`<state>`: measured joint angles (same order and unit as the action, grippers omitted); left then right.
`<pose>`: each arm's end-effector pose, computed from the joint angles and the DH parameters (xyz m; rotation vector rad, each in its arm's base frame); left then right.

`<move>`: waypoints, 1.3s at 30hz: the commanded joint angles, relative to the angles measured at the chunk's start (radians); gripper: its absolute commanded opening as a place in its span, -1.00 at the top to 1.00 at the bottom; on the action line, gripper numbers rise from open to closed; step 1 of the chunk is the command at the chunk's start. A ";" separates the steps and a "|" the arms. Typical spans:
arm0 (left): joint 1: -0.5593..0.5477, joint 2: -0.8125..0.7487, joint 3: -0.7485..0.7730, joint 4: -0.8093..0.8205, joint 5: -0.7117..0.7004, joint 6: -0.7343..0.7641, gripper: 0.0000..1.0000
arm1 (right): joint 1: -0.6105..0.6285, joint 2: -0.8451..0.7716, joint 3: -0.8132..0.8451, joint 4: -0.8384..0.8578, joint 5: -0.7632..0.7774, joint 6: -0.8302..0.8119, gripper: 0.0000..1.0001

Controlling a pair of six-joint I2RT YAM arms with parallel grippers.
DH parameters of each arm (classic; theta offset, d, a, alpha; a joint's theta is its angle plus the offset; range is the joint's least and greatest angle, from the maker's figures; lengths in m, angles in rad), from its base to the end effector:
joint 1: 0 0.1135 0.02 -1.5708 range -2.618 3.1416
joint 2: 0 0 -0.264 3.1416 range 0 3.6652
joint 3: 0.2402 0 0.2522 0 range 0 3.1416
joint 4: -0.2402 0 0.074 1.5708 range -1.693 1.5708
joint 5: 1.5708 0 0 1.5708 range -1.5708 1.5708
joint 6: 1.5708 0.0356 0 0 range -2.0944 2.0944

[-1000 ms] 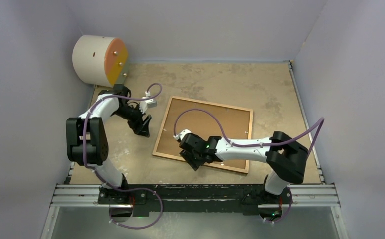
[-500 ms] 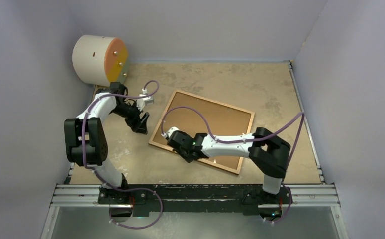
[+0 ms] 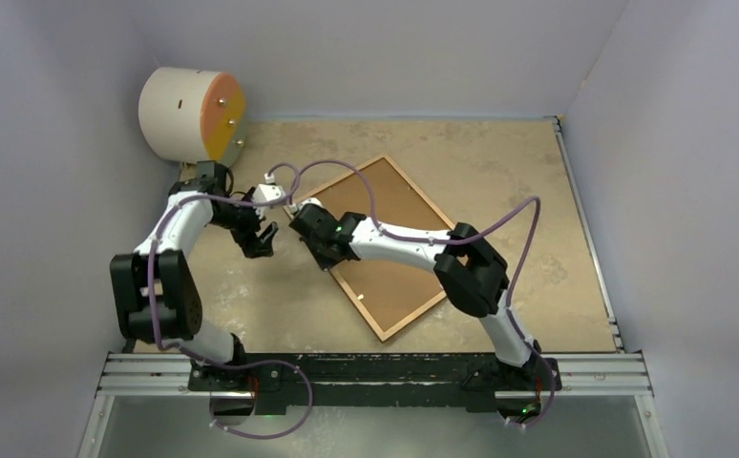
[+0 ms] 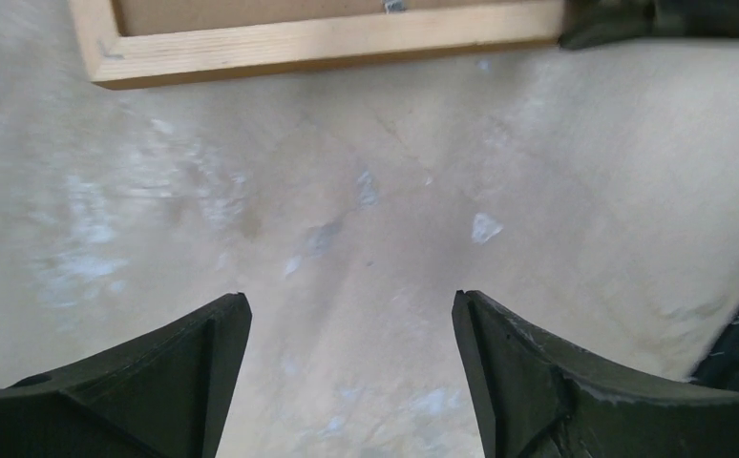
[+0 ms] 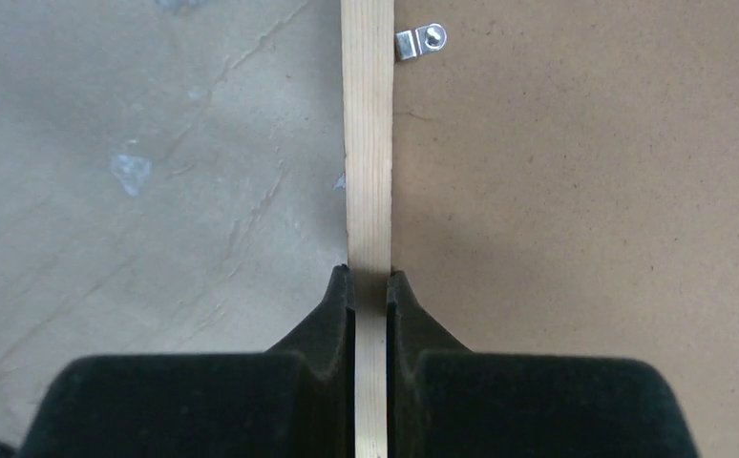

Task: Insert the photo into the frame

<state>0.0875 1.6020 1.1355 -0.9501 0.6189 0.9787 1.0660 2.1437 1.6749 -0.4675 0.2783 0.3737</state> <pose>0.2905 0.0048 0.2190 1.1922 2.3452 -0.6209 0.2373 0.4092 0.1910 -0.7324 2.3659 0.2750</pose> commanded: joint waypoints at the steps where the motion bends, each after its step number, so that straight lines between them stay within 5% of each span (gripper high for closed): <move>1: 0.009 -0.220 -0.115 0.174 0.047 0.203 -0.67 | -0.065 -0.113 0.074 -0.012 -0.203 0.070 1.00; 8: 0.009 -0.452 -0.293 0.432 0.167 0.474 -0.71 | -0.148 -0.225 0.036 0.002 -0.423 0.088 1.00; 17: -0.002 -0.474 -0.277 0.510 0.369 0.832 -0.72 | -0.188 -0.266 0.091 -0.040 -0.583 0.108 1.00; 23: -0.102 -0.433 -0.223 0.386 0.262 1.091 -0.73 | -0.200 -0.273 0.138 -0.075 -0.628 0.120 1.00; 30: -0.177 -0.375 -0.147 0.333 0.148 1.170 -0.66 | -0.205 -0.291 0.177 -0.106 -0.662 0.126 1.00; 39: -0.191 -0.390 -0.167 0.390 0.138 1.201 -0.03 | -0.217 -0.302 0.206 -0.134 -0.678 0.138 1.00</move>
<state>-0.0933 1.2312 0.9604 -0.5903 0.7422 2.0510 0.8558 1.9236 1.8065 -0.6086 -0.3248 0.4839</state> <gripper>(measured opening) 0.578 0.054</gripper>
